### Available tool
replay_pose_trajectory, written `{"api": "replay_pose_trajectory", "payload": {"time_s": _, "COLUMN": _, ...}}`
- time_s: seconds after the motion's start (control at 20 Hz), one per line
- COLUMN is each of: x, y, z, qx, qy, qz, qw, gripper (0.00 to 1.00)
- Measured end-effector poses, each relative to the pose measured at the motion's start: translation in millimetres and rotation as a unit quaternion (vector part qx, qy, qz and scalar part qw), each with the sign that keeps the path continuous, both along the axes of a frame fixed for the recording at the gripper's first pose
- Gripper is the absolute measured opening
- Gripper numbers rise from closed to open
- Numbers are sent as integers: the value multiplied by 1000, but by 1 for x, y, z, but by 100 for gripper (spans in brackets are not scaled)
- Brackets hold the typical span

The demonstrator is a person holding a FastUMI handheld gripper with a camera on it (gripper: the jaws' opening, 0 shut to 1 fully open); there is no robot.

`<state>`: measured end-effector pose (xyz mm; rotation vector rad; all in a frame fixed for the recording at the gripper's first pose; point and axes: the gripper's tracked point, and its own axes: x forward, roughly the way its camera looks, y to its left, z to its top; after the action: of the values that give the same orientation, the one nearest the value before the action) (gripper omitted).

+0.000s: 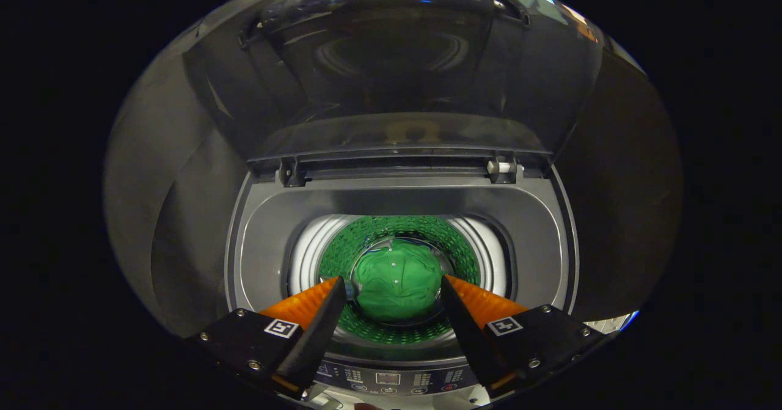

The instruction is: Put the clothes into the washing machine and then close the washing machine lid.

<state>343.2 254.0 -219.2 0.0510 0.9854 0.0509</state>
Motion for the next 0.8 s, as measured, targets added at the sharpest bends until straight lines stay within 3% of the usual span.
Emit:
{"api": "replay_pose_trajectory", "payload": {"time_s": 0.35, "x": -17, "y": 6, "z": 24, "qx": -1, "qy": -19, "qz": -1, "qw": 1000, "gripper": 96}}
{"api": "replay_pose_trajectory", "payload": {"time_s": 0.8, "x": -6, "y": 3, "z": 111, "qx": -28, "qy": -100, "qz": -28, "qw": 994, "gripper": 96}}
